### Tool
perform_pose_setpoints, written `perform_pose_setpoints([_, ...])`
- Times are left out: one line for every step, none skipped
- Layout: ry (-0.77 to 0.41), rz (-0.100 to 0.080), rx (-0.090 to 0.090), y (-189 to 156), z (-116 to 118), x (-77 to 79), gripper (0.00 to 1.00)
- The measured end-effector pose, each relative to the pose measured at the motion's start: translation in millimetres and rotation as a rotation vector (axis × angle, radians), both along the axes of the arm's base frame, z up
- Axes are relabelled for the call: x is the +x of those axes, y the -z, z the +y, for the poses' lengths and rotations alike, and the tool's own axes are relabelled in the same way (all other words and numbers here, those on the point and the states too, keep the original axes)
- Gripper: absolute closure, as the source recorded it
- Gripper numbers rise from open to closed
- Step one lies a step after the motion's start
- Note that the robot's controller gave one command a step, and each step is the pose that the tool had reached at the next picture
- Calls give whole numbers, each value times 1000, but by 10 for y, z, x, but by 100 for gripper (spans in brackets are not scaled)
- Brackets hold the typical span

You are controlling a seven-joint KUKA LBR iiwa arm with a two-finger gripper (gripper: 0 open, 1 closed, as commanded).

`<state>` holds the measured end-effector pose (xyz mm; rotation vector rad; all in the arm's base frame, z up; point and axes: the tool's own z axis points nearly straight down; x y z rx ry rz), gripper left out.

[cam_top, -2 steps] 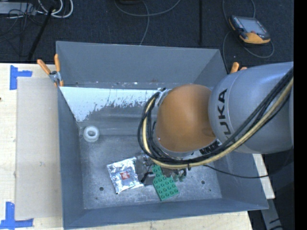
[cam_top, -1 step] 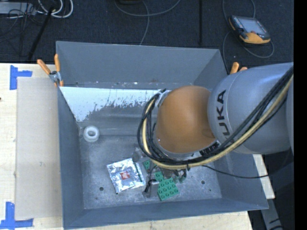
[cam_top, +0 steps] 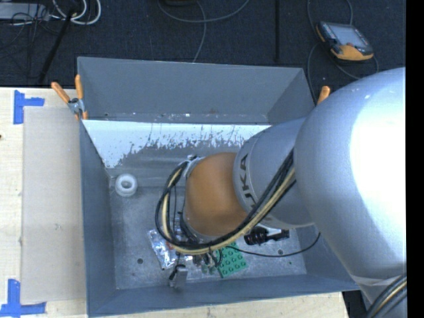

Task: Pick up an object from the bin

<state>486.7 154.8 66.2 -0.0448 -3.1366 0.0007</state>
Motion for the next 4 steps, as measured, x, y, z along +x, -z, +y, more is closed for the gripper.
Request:
perform_pose_setpoints([4,-2,1,-30,-6,10,100])
perform_pose_setpoints([6,-2,1,-29,-9,11,0])
perform_pose_setpoints([-4,-17,-1,-788,-484,648,0])
perform_pose_setpoints([-59,2,0,9,-328,603,0])
